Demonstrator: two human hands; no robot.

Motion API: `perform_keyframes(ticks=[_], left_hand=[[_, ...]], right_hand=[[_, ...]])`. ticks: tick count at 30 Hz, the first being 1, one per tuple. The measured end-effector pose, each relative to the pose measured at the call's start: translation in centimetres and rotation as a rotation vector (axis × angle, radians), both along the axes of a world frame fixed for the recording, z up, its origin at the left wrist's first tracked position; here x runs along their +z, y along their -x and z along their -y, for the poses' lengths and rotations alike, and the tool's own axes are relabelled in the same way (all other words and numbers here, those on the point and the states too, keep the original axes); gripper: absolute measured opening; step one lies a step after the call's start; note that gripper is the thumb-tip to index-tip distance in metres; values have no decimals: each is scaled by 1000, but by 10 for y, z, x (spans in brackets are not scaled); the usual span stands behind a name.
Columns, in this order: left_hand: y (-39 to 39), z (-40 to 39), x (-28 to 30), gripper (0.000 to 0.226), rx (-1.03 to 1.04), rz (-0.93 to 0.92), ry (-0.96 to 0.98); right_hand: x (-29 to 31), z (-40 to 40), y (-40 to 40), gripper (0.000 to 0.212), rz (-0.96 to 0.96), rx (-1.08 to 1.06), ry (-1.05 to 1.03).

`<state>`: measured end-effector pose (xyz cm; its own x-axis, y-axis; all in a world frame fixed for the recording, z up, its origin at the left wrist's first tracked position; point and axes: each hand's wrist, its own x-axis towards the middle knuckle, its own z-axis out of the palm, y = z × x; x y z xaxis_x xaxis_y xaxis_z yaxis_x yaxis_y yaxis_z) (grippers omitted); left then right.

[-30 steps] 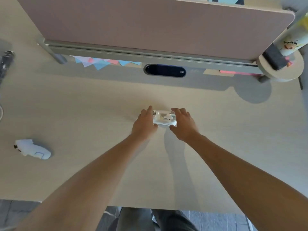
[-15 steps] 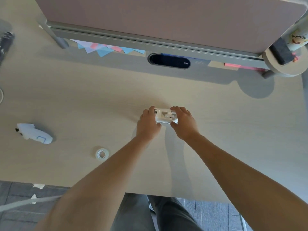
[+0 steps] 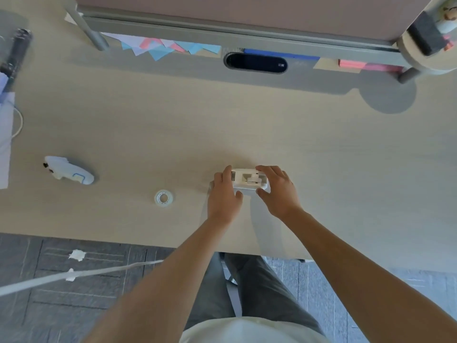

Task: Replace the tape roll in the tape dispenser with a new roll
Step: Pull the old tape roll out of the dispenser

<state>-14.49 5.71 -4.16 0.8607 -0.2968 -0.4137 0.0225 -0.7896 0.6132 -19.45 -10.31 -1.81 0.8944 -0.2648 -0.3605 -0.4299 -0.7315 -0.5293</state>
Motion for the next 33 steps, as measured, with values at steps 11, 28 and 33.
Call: perform_keyframes(ticks=[11,28,33], left_hand=[[35,-34,-20,72,-105,202,78],[67,-61,-70,74,-118,473,248],[75,-68,-83,79,-124,594,232]], right_hand=[[-26,-19,47,62,159,-14,-26],[-81,-42,84,69,564,-80,-71],[-92,-44,96,76,617,-23,-7]])
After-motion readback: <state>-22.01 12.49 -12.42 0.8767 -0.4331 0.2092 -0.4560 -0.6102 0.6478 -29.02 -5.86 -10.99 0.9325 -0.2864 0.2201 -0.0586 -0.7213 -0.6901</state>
